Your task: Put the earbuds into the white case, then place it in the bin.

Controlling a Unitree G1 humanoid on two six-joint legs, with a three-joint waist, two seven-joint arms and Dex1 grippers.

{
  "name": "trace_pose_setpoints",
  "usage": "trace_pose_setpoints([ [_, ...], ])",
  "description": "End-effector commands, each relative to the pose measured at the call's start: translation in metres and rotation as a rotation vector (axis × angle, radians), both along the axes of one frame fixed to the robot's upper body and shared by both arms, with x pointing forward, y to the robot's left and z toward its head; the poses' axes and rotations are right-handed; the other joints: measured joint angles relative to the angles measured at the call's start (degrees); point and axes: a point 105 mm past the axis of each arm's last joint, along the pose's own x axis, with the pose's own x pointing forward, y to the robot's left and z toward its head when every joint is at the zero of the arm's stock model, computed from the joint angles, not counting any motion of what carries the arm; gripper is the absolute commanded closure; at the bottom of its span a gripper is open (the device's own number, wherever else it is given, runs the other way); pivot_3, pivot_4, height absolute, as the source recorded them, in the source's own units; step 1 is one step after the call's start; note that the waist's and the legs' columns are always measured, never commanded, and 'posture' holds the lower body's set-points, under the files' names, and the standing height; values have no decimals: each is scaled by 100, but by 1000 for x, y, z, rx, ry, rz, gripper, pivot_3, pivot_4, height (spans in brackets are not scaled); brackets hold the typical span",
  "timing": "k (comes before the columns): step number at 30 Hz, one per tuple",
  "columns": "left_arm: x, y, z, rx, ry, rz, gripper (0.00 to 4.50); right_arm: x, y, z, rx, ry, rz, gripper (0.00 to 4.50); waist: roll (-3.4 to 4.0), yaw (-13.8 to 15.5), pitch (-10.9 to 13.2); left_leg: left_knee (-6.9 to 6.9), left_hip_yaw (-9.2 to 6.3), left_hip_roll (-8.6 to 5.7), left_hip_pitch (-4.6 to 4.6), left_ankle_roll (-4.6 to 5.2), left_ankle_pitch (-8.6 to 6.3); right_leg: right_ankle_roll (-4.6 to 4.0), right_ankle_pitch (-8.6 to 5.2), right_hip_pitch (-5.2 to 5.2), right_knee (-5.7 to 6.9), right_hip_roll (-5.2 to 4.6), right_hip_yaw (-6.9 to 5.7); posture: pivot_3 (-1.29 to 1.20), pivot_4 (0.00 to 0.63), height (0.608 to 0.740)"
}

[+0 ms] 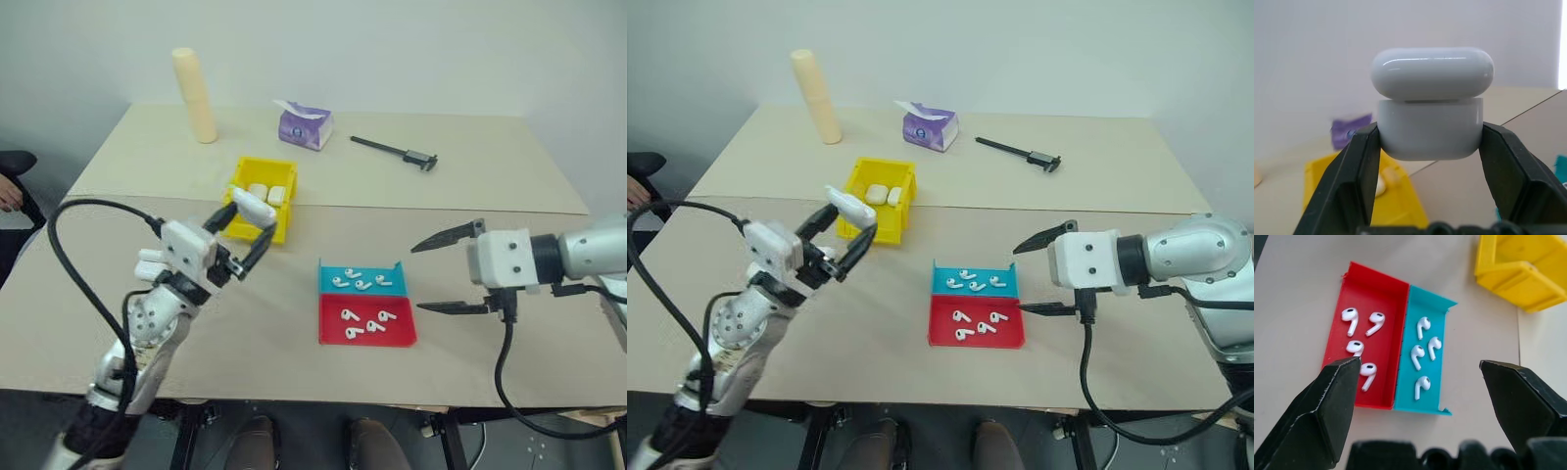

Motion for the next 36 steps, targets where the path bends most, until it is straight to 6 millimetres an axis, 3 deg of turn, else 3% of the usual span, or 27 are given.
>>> trace_pose_setpoints([
  [1,-22,-11,-12,93,-99,-168,1754,-5,8,2,-100,48,-11,0,2,-21,-1,1,-3,2,1,0,0,0,0,0,0,2,-1,0,150,740],
  [10,-49,-17,-37,79,-20,-422,1754,-6,22,-19,-318,78,-5,0,6,-44,-4,12,-18,5,-23,5,-1,3,2,-30,13,1,0,0,150,740],
  [14,-56,-14,-45,97,2,-450,1754,-7,32,-30,-370,76,32,501,10,-53,-6,33,-15,2,-54,6,-1,5,0,-79,60,3,8,0,150,740],
  [16,-59,-13,-47,94,4,-455,1754,-5,37,-36,-386,78,38,1120,12,-69,-7,38,-15,5,-52,6,-1,4,0,-78,65,7,8,0,150,740],
  [24,-65,-12,-51,115,3,-433,1754,8,48,-51,-403,84,-26,1120,17,-114,-10,60,-17,7,-50,6,-1,4,-1,-75,86,9,7,0,150,740],
  [27,-66,-12,-50,106,11,-419,1754,11,52,-55,-395,83,-41,1632,17,-114,-10,60,-17,7,-51,8,-3,3,-2,-76,85,9,6,0,150,740],
  [36,-69,-8,-60,154,37,-414,1754,9,65,-67,-390,131,-26,1632,28,-121,-16,61,-16,8,-49,9,-3,2,-2,-75,88,11,6,0,150,740],
])
